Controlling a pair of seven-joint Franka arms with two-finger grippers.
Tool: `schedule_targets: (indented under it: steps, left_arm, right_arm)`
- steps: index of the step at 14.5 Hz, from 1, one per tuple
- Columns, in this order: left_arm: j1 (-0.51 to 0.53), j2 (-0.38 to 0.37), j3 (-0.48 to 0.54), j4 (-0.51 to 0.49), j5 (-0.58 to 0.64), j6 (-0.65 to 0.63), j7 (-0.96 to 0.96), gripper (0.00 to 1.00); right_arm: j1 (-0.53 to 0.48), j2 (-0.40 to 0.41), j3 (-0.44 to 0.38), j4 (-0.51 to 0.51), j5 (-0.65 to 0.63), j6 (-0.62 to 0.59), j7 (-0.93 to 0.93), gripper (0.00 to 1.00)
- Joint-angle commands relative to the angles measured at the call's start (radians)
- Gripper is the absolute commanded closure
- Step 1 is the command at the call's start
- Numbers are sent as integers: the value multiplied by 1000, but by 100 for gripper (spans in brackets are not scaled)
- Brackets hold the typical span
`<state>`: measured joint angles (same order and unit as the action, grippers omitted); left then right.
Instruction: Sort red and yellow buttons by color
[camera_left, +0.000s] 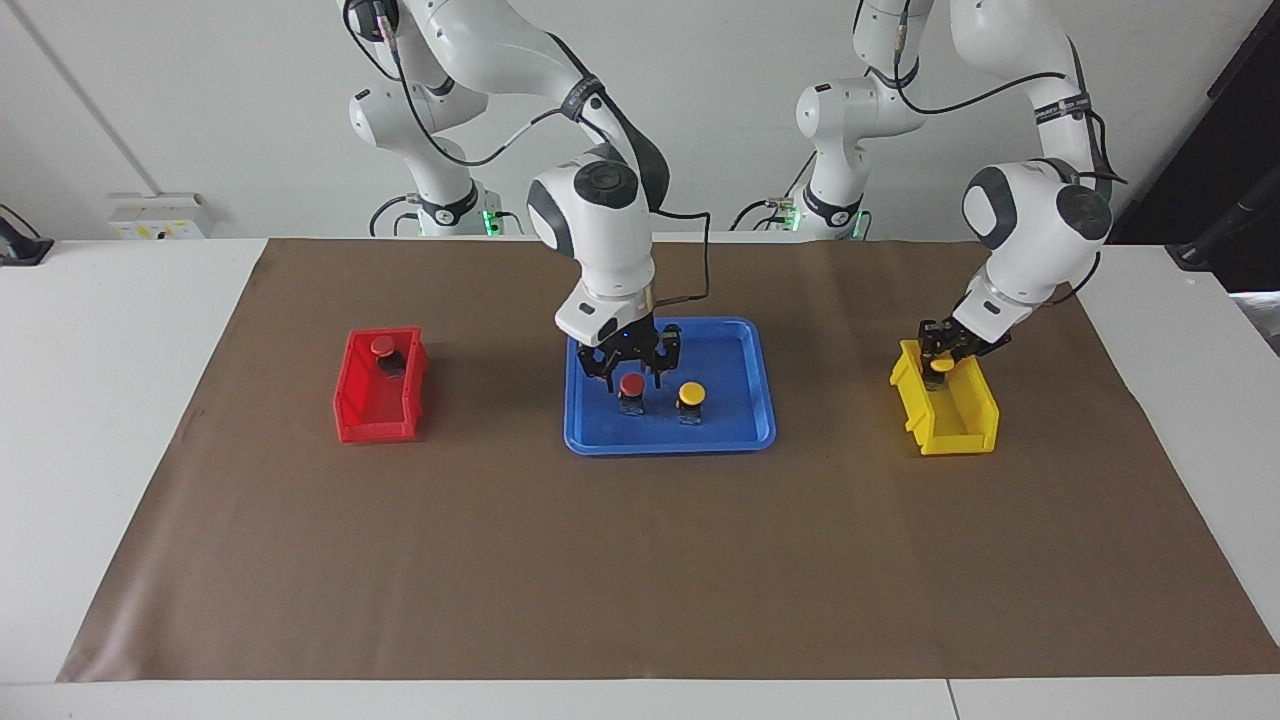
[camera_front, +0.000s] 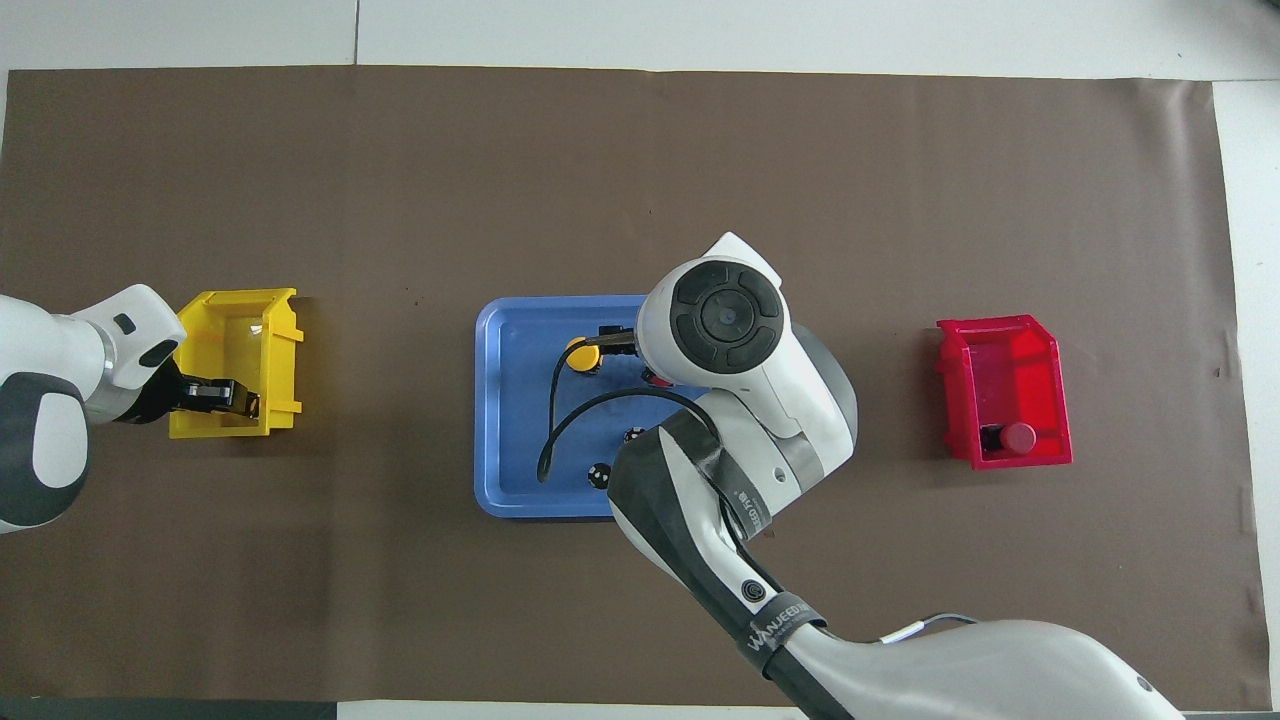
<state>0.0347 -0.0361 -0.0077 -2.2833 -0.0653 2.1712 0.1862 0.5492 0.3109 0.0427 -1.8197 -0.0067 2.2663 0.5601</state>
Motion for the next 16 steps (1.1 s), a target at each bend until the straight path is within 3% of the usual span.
schedule_targets:
  steps: [1,12,13,16]
  left_arm:
    - [5,-13,-3,-19,18,19,-13,72]
    - [-7,-16,-3,-19,18,15,-33,72]
    - [-7,-16,-3,-19,18,15,-33,71]
    - [-7,-16,-3,-19,18,13,-56,46]
  right_arm:
    - [2,-12,-4,-58,-18,51,0,31]
    - [14,16,-3,-84,-18,110,8,39]
    - [14,16,-3,-84,-18,110,8,42]
    - [15,16,-3,-84,-18,105,9,42]
